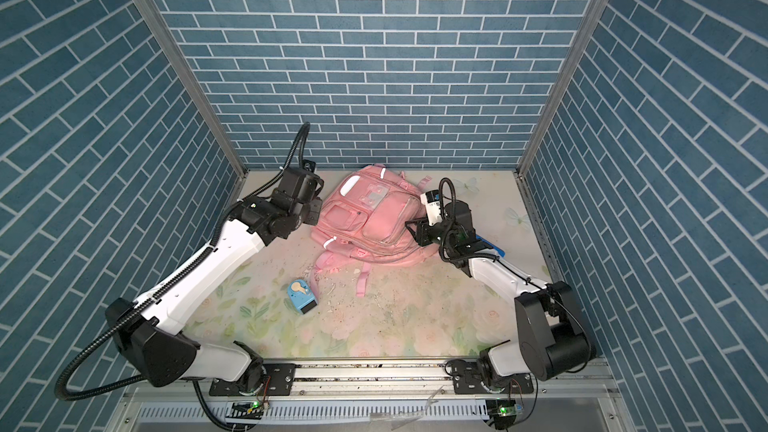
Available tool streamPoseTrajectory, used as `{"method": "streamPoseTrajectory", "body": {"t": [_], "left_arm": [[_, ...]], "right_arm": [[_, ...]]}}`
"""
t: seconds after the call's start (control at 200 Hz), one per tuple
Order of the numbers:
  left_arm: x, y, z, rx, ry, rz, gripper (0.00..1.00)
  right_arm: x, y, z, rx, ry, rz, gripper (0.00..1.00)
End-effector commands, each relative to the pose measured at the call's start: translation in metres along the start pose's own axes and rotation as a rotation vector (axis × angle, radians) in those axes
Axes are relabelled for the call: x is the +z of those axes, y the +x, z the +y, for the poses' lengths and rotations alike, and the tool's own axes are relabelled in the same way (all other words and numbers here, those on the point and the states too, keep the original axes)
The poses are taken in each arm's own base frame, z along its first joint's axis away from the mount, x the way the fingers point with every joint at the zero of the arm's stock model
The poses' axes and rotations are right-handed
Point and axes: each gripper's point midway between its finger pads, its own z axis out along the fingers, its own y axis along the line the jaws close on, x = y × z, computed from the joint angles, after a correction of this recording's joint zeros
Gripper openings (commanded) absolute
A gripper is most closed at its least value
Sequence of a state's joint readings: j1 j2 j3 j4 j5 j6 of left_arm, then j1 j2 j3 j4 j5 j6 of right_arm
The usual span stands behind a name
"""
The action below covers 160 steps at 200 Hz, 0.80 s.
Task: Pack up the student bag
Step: 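Lift the pink calculator with the left gripper and carry it toward the backpack, then bring the calculator to the right gripper while the right gripper grasps it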
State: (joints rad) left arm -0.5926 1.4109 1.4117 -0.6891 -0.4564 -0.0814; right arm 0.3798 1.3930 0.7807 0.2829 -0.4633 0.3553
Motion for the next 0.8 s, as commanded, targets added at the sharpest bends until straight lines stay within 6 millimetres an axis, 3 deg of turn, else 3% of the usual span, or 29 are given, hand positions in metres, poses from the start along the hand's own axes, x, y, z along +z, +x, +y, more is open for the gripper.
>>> {"method": "streamPoseTrajectory", "body": {"t": [0.0,0.29,0.53,0.795], "left_arm": [[-0.015,-0.029,-0.026,0.163,0.043,-0.189,0.00],[-0.028,-0.034,-0.088,0.290,0.242,-0.352,0.00],[-0.048,-0.024,-0.138,0.435,0.386,-0.445,0.00],[-0.067,-0.012,-0.169,0.597,0.472,-0.528,0.00]], "right_arm": [[-0.015,-0.038,0.007,0.132,-0.017,-0.098,0.36],[-0.029,-0.072,0.020,0.409,-0.149,-0.133,0.47],[-0.028,-0.075,0.028,0.529,-0.208,-0.111,0.56],[-0.014,-0.069,0.028,0.600,-0.230,0.004,0.58]]}}
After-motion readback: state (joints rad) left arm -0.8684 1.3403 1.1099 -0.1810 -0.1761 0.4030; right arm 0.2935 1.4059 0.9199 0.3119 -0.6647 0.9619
